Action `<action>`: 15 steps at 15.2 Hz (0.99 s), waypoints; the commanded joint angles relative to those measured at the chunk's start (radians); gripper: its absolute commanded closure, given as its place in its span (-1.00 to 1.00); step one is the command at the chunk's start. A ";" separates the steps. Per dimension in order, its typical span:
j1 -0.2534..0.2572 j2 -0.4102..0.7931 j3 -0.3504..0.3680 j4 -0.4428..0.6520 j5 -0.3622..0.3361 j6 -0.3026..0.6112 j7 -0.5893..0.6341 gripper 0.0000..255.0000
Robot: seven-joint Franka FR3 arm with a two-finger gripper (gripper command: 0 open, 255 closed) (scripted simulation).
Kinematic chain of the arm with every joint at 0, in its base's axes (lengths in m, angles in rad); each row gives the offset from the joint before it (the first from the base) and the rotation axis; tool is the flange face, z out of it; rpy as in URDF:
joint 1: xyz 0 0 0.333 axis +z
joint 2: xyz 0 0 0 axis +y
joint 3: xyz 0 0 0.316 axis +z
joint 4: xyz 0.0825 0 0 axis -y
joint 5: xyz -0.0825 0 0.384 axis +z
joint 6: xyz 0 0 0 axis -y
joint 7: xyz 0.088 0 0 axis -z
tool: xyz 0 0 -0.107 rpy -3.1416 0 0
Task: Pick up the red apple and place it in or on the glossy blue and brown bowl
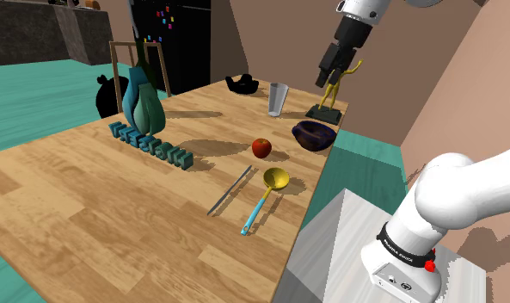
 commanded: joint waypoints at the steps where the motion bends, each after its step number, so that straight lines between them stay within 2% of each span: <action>1: 0.000 0.000 0.000 0.000 0.000 0.000 0.000 -1.00; 8: 0.011 0.144 0.021 -0.098 -0.021 0.219 -0.039 -1.00; 15: 0.018 0.344 0.040 -0.135 -0.050 0.435 -0.067 -1.00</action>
